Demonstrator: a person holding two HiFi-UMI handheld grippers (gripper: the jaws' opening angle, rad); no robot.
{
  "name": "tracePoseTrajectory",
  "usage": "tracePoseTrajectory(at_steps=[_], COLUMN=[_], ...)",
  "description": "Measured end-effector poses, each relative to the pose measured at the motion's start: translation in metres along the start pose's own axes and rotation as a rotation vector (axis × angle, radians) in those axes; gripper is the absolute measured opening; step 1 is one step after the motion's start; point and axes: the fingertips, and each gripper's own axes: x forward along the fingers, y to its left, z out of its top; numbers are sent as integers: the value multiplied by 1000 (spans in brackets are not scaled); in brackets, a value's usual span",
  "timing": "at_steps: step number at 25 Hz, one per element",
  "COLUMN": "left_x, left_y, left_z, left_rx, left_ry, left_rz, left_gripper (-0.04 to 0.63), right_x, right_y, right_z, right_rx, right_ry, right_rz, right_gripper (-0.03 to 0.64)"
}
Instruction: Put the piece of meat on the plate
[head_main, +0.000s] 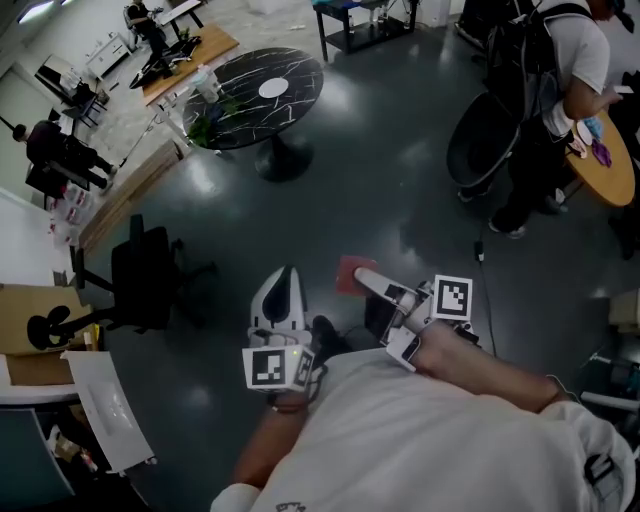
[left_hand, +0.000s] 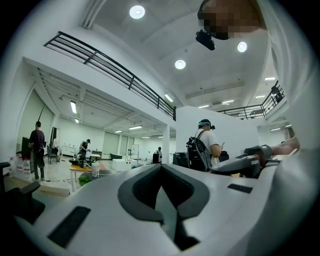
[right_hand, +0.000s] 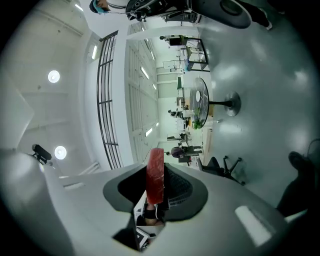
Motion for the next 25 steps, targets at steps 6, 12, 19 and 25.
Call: tracePoseTrajectory(at_steps=[6,12,19,25], left_x=[13,37,40,43], left_y=[54,130,183,223], left_z=[-2,-4,16,19], left_rx=[-12,-32,-24,-20], left_ry=[5,16,-22,-33], left_rz=[-10,-36,-100,-112], left_gripper=[6,6,6,6], right_x=[49,126,196,237], right_y=[-12,-28,-27,-35], right_z=[0,5,-13,-20], right_rx=[-30,-54,-56,-54], right_ry=[-4,-14,-9,-13], right_rz=[-14,-35,-41,-29], right_gripper=[89,89,89,90])
